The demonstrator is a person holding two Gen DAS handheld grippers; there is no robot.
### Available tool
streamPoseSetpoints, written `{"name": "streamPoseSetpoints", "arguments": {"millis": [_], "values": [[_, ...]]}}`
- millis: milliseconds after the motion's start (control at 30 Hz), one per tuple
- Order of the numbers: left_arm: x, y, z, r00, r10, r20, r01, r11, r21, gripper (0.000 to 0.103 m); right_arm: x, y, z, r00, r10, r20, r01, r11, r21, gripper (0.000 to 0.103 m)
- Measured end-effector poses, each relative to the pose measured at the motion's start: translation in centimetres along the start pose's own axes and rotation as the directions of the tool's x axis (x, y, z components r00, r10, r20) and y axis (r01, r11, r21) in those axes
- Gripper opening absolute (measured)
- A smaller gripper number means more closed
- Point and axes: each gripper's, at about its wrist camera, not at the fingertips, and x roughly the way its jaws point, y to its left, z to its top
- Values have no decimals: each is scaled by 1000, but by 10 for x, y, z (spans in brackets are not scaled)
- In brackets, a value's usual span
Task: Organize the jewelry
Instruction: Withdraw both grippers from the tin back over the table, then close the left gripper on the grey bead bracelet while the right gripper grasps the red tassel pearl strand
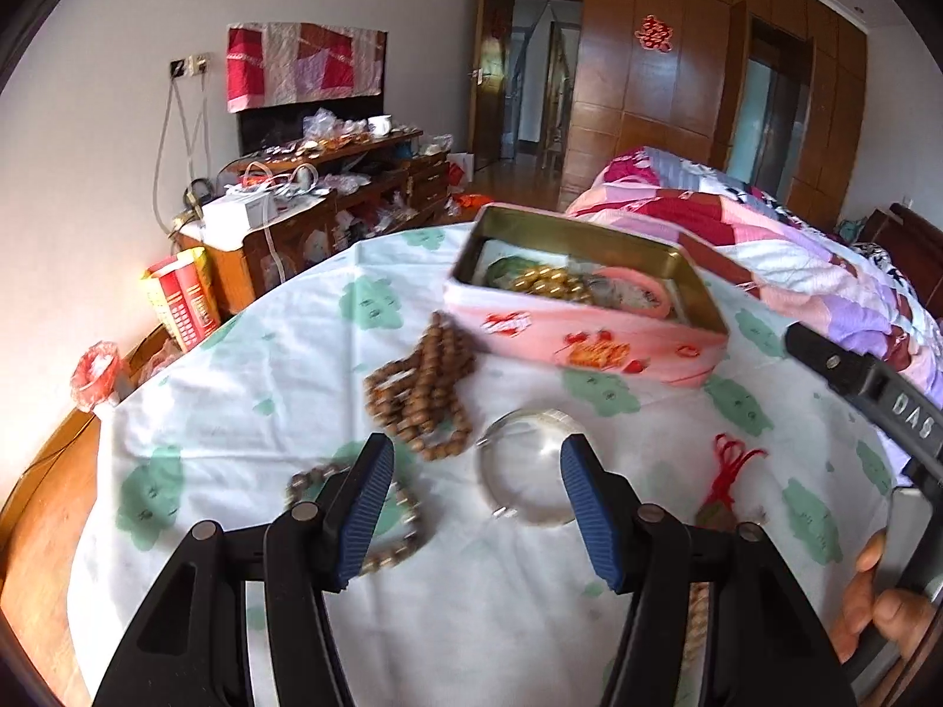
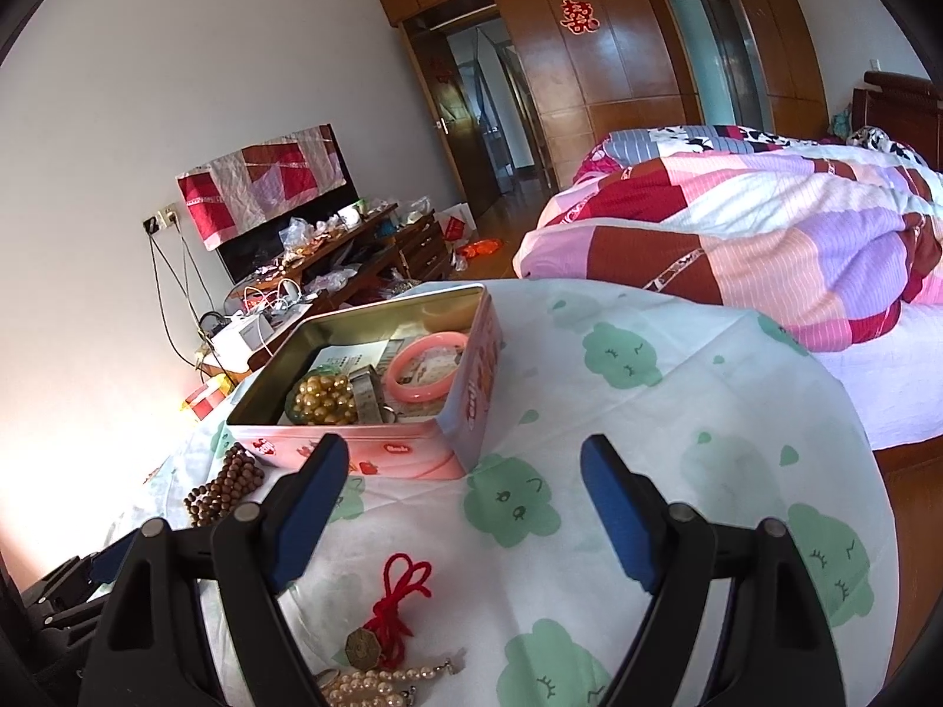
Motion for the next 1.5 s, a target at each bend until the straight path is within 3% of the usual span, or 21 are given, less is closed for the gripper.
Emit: {"name": "streamPoseSetpoints", "arguments": {"millis": [233,400,533,767,967,1067,1167,1300,1500], "values": [[-4,41,-10,998,-13,-55,7,993,-115,60,-3,-1,0,1000,3,2,-3,1000,4,84],[-4,52,-20,996,23,-86,-31,995,-99,60,-4,-2,-1,1000,4,-6,-4,1000,11,84],[3,58,-27,990,-1,-141,-16,993,-116,60,-8,-2,-3,1000,16,-12,-16,1000,10,84],[10,58,-19,988,-19,-151,0,992,-123,60,-12,-6,-7,999,35,-32,-34,999,27,84],[35,53,-3,976,-39,-214,13,993,-120,60,-9,-14,-6,998,44,-47,-41,997,66,84],[39,47,-2,973,-53,-223,32,995,-96,74,-8,-15,-6,997,50,-53,-46,996,74,84],[36,46,-3,973,-57,-224,39,996,-85,75,-7,-16,-6,997,54,-64,-49,996,78,84],[29,59,-6,967,-144,-210,122,986,-117,75,-5,-17,-6,996,60,-72,-54,995,86,84],[20,60,-10,971,-121,-204,103,990,-100,75,-5,-18,-6,995,63,-74,-56,994,93,84]]}}
